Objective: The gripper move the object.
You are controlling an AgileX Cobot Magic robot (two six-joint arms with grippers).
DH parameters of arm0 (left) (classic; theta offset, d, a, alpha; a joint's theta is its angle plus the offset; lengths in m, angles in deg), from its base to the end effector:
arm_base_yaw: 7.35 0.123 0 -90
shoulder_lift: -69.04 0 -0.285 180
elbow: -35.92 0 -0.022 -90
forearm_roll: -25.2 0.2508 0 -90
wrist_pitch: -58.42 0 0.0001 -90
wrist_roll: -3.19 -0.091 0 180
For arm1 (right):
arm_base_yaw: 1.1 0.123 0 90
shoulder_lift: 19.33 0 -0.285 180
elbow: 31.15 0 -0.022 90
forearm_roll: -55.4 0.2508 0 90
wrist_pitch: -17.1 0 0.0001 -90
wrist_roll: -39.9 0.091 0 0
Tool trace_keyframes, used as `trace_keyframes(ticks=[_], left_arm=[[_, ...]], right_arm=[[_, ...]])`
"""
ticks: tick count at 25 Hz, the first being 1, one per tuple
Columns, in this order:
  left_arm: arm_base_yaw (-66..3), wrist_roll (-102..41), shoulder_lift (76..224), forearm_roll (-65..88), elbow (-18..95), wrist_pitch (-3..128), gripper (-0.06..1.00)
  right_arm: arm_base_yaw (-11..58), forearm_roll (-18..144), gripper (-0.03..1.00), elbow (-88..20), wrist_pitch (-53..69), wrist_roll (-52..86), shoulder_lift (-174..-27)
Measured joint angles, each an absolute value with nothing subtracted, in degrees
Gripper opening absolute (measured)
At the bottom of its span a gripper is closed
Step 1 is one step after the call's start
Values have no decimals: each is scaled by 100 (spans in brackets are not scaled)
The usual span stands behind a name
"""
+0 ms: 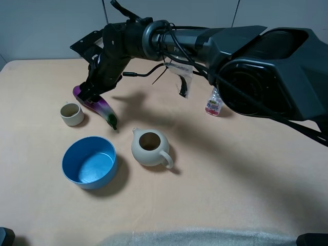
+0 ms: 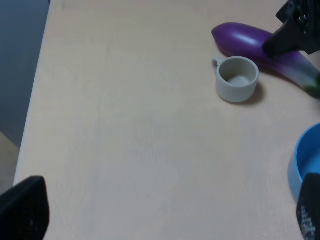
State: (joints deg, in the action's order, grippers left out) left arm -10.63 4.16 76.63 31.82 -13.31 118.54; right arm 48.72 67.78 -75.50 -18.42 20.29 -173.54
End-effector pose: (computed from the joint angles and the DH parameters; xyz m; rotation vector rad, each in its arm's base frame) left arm -0.0033 0.0093 0.2754 0.0371 2.0365 0.0917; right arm 0.3475 0.4291 0.1087 -1.3169 2.2102 0.4328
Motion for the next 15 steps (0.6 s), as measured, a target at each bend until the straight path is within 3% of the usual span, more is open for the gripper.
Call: trace_keyframes(ticks=[15], left_arm=[[-1063, 416, 7663, 3182, -1331, 11854, 99]], right_arm=[[4872, 6466, 48, -7550, -2670, 2206, -16963]])
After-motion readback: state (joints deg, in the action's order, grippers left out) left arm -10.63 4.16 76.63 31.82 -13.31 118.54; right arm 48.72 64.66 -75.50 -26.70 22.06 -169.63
